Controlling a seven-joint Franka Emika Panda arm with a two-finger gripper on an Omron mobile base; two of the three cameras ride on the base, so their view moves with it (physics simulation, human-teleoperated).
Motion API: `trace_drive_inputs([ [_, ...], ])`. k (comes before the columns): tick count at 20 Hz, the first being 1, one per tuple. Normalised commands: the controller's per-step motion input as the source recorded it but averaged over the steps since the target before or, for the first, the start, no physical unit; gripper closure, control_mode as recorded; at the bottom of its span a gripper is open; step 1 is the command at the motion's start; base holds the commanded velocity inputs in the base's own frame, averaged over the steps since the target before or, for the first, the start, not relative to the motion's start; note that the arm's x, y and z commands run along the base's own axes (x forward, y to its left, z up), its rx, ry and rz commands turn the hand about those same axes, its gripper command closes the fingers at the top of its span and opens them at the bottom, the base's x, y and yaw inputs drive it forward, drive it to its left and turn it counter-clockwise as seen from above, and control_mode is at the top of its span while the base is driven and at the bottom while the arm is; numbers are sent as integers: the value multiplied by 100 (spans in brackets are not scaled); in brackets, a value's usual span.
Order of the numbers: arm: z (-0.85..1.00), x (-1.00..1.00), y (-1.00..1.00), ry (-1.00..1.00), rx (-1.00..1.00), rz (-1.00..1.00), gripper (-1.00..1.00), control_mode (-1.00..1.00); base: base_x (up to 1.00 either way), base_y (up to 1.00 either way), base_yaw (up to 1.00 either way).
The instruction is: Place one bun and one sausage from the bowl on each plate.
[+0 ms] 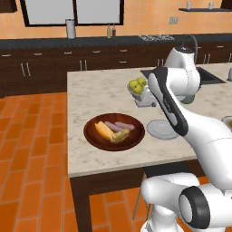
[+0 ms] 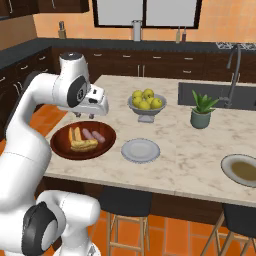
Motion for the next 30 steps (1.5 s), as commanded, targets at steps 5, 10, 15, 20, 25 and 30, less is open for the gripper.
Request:
trace_drive_inputs([
  [5, -11, 4, 14, 3, 0, 0, -100, -100, 0, 0, 0],
  [10, -71, 54, 71, 14, 0, -6, -100, -100, 0, 0, 0],
  [15, -95, 12, 22, 13, 0, -34, -100, -100, 0, 0, 0],
  [20, -80, 28, 19, 1, 0, -41, -100, -100, 0, 0, 0],
  [25, -44, 72, 20, 0, 0, -25, -100, -100, 0, 0, 0],
  [30, -24, 56, 0, 0, 2, -2, -100, -100, 0, 0, 0],
])
